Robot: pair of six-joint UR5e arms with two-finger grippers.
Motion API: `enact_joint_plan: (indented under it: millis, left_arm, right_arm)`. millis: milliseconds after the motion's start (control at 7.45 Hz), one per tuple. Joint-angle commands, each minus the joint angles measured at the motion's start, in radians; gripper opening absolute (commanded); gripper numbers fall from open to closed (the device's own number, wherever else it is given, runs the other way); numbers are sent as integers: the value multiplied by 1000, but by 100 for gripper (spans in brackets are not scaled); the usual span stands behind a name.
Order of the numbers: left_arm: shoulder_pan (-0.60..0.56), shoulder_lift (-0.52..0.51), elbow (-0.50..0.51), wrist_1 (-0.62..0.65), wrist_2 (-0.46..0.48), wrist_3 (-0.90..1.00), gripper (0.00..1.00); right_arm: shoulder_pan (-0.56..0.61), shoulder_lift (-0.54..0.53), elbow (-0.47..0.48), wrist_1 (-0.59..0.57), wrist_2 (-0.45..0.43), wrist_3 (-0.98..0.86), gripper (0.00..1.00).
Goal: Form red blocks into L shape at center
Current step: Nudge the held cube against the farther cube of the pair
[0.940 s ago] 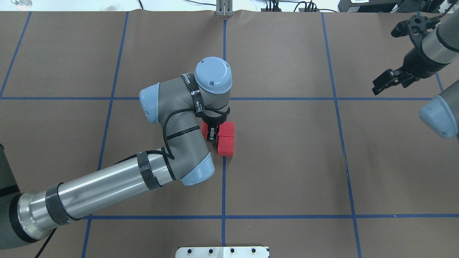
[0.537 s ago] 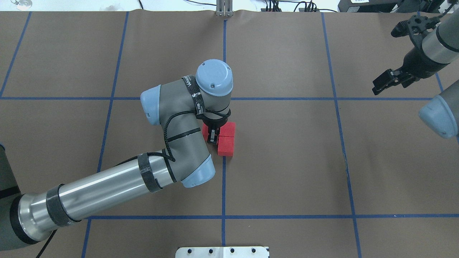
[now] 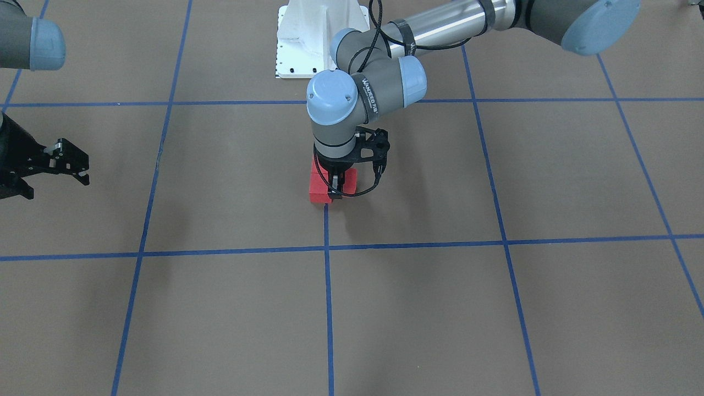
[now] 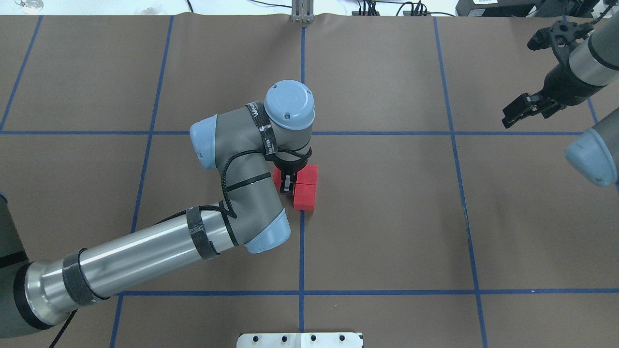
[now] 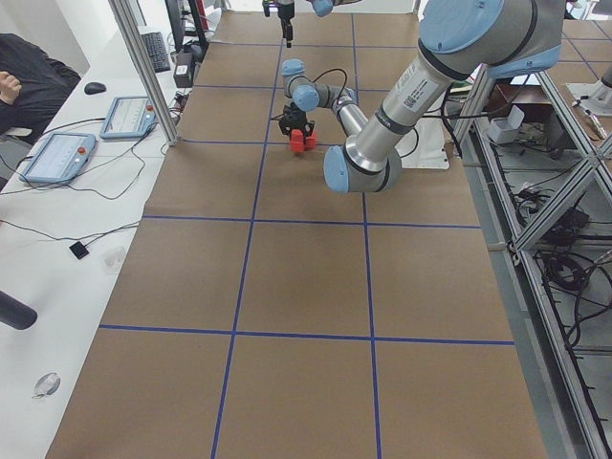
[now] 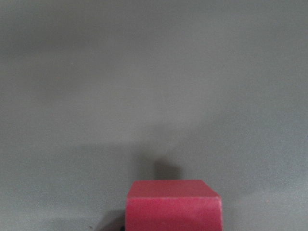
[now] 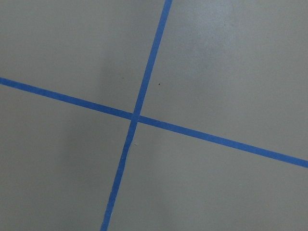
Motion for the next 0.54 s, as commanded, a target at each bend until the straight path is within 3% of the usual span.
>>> enact_joint_plan:
  millis: [0,403]
  left_arm:
    - [-3,0,0,2,0,1,61]
    - [-6,-6,0,2,0,0,61]
  right_arm:
    - [0,1,-2,0,-1,0,99]
    - [0,1,-3,0,-1,-2,99]
